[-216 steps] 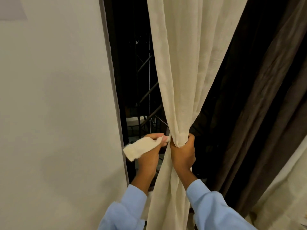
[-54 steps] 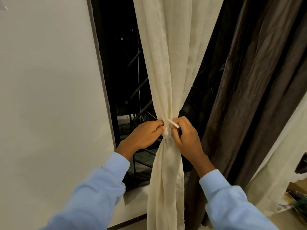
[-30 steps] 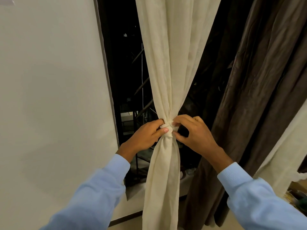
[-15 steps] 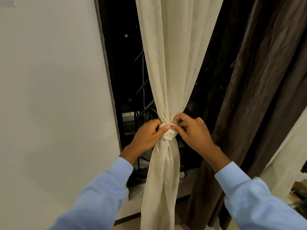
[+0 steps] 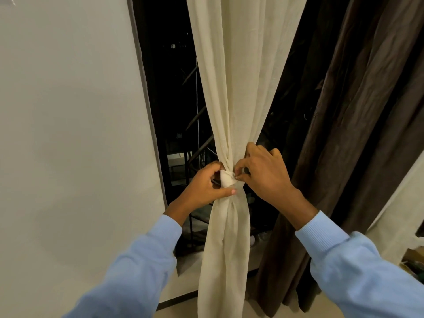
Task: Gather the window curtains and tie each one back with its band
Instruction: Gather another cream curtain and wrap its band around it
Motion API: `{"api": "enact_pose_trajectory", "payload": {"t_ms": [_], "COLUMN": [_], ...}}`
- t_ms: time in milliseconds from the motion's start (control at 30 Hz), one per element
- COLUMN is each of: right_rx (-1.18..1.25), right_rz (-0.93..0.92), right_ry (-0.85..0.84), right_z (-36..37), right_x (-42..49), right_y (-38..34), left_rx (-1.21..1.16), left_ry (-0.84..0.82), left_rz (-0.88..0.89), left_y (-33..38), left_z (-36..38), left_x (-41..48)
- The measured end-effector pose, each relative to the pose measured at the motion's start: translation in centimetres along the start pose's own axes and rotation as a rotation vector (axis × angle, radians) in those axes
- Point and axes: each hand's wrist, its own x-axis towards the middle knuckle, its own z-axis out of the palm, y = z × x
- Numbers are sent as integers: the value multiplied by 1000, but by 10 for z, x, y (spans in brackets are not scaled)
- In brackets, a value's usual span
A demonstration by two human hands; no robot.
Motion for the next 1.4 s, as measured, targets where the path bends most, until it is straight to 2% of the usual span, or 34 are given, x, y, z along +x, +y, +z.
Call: {"api": "enact_pose_trajectory", "payload": {"t_ms": [167,333,467,633,767,833,867,933,967,1033,1100,1167,1233,1400], "right_rx": [43,-8,9,-33,39,128,264,744,960,1155,1137,1092,1064,1135], "right_rz": [34,7,69,100,108,136,173,314,390,446,446,482,529,485], "right_ry": [-28,124,181,151,181,275,333,373,326,182,139,209,277,383], "right_z": [4,23,43,52,55,60,66,80,87,103,117,124,127,142], "right_x": [-2,-26,-32,-28,-30,-29,-28,-29,-31,-34,-37,-37,-37,-55], "right_y": [-4,-11,-19,-22,-18,-15,-13,-12,-11,-8,-4,-6,-13,-33], "left_rx": [-139,-165,-202,-318,-259,-156,-129,-119,-120,-100,19,116,145,370], "left_ry": [26,53,27,47,72,138,171,198,195,204,320,435,425,368], "left_rz": [0,-70,-126,-153,-103,-46,-21,-6,-14,-41,-72,-101,-115,-67], "left_y": [0,-6,-11,-19,-22,-23,-25,-27,-28,-30,-33,-39,-48,-66], "left_z": [0,-13,-20,-20,-15,-9,-6,1,3,5,9,15,24,39], "left_x": [1,7,12,15,13,10,8,5,5,7,7,1,-9,-22]}}
